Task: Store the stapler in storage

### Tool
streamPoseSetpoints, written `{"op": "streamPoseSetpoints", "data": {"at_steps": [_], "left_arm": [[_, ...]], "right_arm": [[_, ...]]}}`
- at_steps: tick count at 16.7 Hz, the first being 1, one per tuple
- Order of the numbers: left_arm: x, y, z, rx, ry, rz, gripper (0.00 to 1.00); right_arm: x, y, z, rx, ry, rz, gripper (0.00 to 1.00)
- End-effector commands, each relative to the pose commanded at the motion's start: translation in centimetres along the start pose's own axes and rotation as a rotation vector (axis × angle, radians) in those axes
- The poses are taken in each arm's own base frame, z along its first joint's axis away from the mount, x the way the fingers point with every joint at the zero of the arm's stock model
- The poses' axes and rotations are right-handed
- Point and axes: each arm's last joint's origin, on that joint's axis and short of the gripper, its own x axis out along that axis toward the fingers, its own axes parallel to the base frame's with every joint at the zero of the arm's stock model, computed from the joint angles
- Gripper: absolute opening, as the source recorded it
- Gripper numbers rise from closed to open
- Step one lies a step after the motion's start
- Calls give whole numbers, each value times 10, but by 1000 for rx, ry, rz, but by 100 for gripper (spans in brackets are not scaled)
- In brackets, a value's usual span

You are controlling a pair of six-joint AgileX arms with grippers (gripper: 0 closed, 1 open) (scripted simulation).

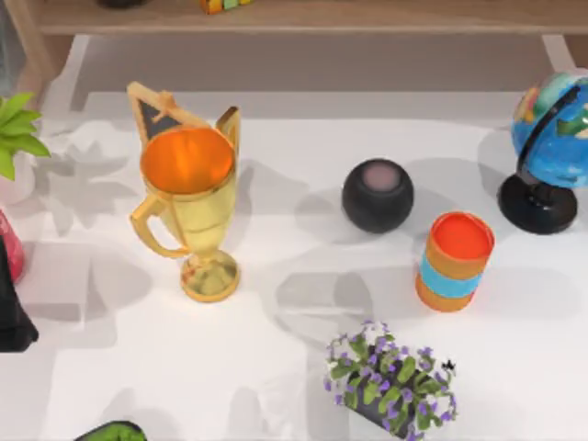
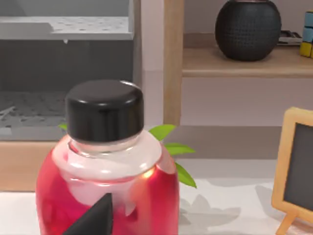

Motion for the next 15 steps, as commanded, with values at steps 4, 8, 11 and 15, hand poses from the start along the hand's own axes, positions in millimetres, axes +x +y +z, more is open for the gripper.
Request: {"op": "streamPoseSetpoints", "data": {"at_steps": [4,8,11,15], "left_arm": [[0,0,0,0,0,0,100],[0,0,0,0,0,0,100],[0,0,0,0,0,0,100],[0,0,0,0,0,0,100]], "right_arm": [[0,2,3,-3,-12,5,100],[5,2,3,-2,-11,5,100],[21,2,3,-3,-12,5,100],[25,3,3,-3,-12,5,100]]}}
